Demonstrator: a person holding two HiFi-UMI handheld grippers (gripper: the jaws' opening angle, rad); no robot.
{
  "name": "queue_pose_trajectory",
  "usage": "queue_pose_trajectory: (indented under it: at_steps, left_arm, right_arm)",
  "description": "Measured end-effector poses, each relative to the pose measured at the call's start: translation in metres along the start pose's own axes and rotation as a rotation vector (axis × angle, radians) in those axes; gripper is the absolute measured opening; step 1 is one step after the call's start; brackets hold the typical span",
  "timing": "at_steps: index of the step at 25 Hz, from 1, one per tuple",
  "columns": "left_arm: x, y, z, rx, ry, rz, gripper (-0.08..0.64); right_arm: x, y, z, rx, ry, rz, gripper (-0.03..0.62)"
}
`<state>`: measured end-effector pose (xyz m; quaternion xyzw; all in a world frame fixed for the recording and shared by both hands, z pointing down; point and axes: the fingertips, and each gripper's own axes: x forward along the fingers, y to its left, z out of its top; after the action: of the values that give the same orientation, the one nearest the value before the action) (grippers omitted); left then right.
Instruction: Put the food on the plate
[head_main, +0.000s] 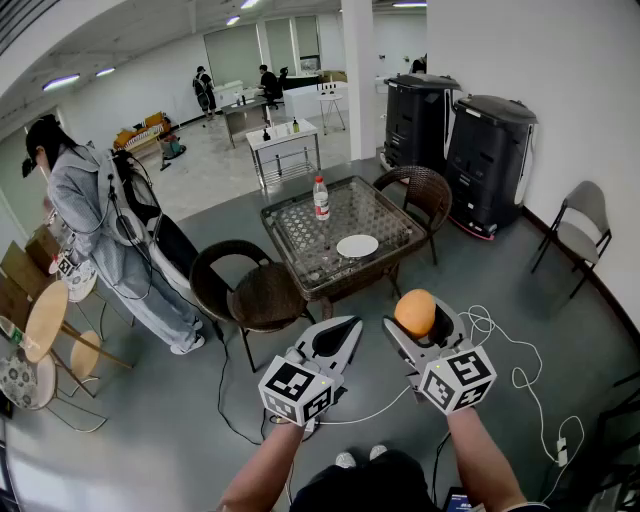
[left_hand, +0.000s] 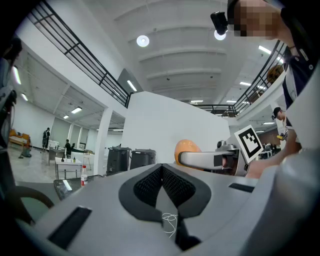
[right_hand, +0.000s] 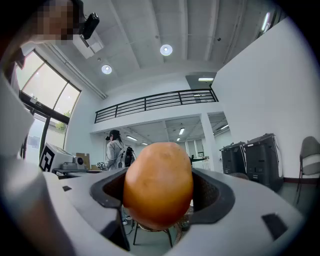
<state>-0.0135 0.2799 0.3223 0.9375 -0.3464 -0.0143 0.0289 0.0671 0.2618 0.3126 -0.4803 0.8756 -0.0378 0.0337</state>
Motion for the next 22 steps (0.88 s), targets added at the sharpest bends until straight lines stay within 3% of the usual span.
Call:
queue_pose_trajectory:
  at_steps: [22]
  left_arm:
    - [0.04, 0.004, -0.012, -0.018, 0.024, 0.037, 0.008]
  right_arm:
    - [0.013, -0.037, -0.003, 0.028, 0.024, 0.07, 0.362]
